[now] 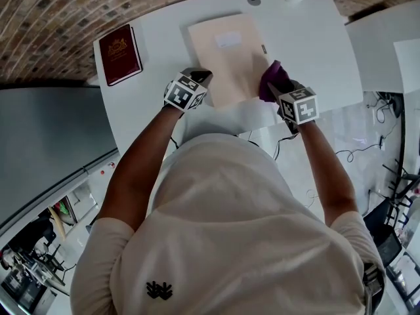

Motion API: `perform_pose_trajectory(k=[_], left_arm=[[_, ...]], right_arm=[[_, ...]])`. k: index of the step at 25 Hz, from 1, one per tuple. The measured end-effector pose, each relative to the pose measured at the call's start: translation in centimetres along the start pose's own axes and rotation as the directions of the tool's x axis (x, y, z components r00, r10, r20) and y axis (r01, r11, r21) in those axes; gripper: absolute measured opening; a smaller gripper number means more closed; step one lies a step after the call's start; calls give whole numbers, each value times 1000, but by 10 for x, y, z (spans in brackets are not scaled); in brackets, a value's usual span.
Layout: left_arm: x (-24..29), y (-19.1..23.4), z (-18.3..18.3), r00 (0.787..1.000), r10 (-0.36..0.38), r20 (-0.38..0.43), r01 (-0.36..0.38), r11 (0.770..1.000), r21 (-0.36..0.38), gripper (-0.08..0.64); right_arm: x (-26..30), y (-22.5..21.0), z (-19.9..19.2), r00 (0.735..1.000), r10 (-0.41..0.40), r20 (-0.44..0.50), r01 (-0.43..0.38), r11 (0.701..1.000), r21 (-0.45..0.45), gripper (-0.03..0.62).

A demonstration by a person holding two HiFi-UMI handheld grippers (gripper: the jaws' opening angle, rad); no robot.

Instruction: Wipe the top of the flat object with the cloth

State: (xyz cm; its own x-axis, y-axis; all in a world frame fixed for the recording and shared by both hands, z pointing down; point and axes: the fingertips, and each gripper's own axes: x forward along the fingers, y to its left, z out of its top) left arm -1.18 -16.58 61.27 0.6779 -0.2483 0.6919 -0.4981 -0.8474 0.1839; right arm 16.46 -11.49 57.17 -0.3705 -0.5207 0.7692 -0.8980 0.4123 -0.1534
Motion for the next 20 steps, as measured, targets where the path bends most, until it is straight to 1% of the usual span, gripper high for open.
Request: perform_pose_trajectory(k=[3,6,8,11,13,16,17,20], left_arm=[[-1,0,-1,1000,3,6,-2,1000,-15,25],[-1,2,-1,1000,0,7,0,1000,-14,25],[-1,3,-2,1000,-1,6,1,1000,-15,25],[0,4,-3,1000,6,7,-5,1000,-13,25],[-1,4,-3,1000,3,3,-3,1000,-9,25],[-2,3,-4,1000,2,-3,-2,1000,-4,25],[-2,3,-4,1000,1,-6,-1,1000,-2,25],[-2,3,-4,1000,-1,-15,1,1000,0,25]], right_arm=[[-1,41,21,995,90,37,-89,995,-41,77],[9,88,42,977,202,63,-197,977,-79,77],[21,116,53,966,249,65,-242,965,-99,77],[45,147,63,953,297,56,-287,948,-135,77],[65,155,62,953,302,40,-296,948,-116,77],[84,147,56,961,274,26,-273,961,-44,77],[87,141,55,965,260,18,-259,965,-38,77],[90,122,46,977,214,-16,-214,975,-63,77]])
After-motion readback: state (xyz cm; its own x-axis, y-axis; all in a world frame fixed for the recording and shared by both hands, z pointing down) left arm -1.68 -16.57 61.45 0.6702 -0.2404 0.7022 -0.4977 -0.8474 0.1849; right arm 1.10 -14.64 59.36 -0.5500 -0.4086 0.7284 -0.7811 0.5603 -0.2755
